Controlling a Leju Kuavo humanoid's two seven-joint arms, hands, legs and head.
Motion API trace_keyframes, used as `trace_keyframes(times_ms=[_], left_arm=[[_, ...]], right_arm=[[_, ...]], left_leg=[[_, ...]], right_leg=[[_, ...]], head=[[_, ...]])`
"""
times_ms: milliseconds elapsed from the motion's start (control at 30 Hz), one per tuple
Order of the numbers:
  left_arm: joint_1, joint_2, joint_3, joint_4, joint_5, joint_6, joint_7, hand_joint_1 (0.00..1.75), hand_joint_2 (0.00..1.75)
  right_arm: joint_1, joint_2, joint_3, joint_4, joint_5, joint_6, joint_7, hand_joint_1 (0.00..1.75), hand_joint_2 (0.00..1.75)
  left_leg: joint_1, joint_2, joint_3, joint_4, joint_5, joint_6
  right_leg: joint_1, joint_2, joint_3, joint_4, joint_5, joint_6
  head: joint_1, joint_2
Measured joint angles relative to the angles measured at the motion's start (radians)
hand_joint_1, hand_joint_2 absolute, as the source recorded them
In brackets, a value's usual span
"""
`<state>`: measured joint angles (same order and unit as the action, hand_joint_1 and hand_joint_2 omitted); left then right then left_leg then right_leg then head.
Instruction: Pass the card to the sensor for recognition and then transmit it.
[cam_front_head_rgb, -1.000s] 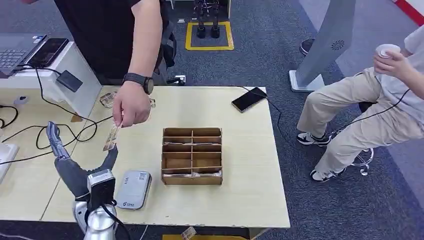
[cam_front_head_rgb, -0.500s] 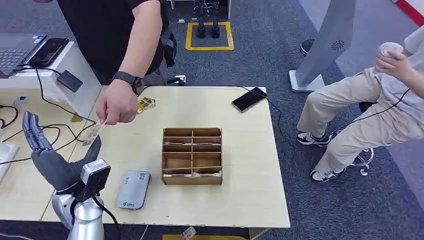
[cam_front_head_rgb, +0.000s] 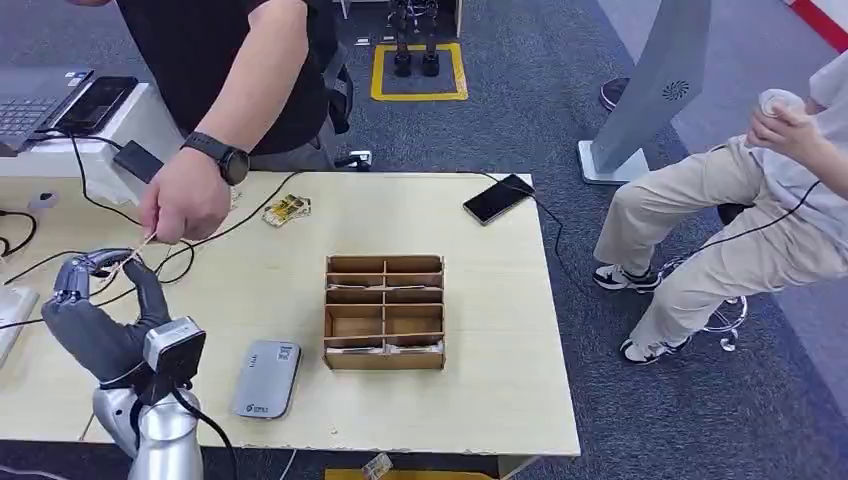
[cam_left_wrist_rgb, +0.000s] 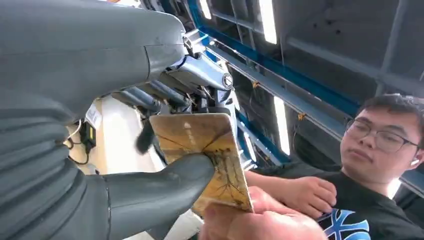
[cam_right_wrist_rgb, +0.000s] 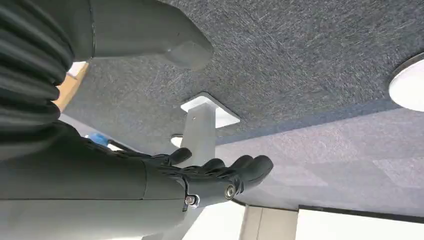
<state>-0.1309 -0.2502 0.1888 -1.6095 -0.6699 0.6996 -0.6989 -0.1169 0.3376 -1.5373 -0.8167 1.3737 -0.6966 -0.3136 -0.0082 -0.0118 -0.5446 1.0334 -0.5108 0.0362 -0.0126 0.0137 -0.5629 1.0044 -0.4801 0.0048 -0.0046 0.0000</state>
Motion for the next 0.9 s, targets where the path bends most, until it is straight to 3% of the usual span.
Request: trace_keyframes(times_ms=[633,767,900], left_arm=[[-0.001,-0.001,-0.005,0.0,0.211,-0.002,0.0,1.75,1.75],[-0.001,-0.001,-0.005,-0.01,0.118,-0.002,-0.001,1.75,1.75],[0.001,-0.001,0.008,-0.052,-0.126,0.0,-0.002,1.75,1.75]], right_arm=[[-0.003,0.0,0.0,0.004,-0.021,0.0,0.009,0.0,1.75],[-0.003,0.0,0.0,0.004,-0.018,0.0,0.006,0.0,1.75],[-0.003,0.0,0.0,0.006,-0.009,0.0,-0.002,0.0,1.75]], left_leg=[[0.0,0.0,0.0,0.0,0.0,0.0],[0.0,0.0,0.0,0.0,0.0,0.0],[0.0,0.0,0.0,0.0,0.0,0.0]], right_leg=[[0.0,0.0,0.0,0.0,0.0,0.0],[0.0,0.0,0.0,0.0,0.0,0.0],[0.0,0.0,0.0,0.0,0.0,0.0]], head=[[0.0,0.0],[0.0,0.0],[0.0,0.0]])
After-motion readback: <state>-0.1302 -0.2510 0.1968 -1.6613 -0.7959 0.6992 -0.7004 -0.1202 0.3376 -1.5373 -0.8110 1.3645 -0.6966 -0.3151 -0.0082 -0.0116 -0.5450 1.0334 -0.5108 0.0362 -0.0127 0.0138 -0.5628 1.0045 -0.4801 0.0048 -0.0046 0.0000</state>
